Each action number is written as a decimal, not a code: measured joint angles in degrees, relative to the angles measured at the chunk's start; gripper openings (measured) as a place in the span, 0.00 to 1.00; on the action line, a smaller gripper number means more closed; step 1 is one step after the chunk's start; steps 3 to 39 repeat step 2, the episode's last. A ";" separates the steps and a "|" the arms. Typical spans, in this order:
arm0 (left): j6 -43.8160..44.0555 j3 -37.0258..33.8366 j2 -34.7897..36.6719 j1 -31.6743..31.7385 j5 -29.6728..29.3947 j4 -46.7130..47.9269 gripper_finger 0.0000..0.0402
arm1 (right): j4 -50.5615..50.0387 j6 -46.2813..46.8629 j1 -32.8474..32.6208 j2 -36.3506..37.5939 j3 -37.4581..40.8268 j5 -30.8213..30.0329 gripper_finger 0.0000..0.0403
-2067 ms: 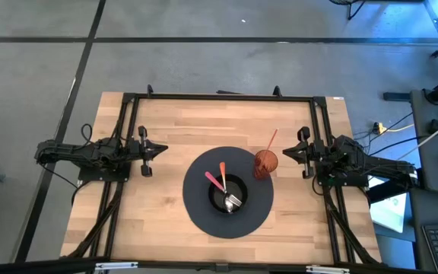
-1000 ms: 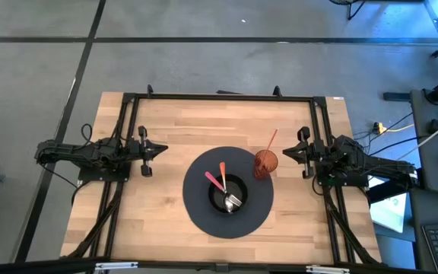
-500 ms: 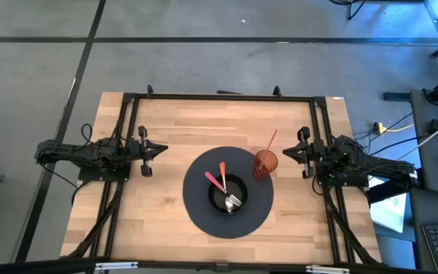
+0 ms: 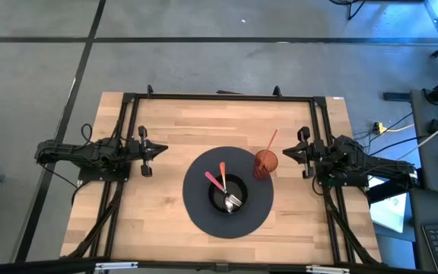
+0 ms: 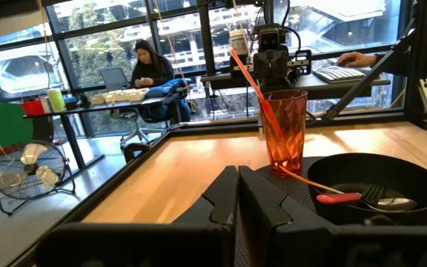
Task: Pick & Place Utensil
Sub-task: Return to Home Position
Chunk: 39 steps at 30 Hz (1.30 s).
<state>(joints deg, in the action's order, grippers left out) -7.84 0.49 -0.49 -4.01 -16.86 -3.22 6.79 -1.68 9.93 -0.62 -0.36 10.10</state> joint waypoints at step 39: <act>-0.02 0.00 0.00 -0.02 0.00 0.00 0.02 | 0.00 -0.02 0.00 0.00 0.00 0.01 0.06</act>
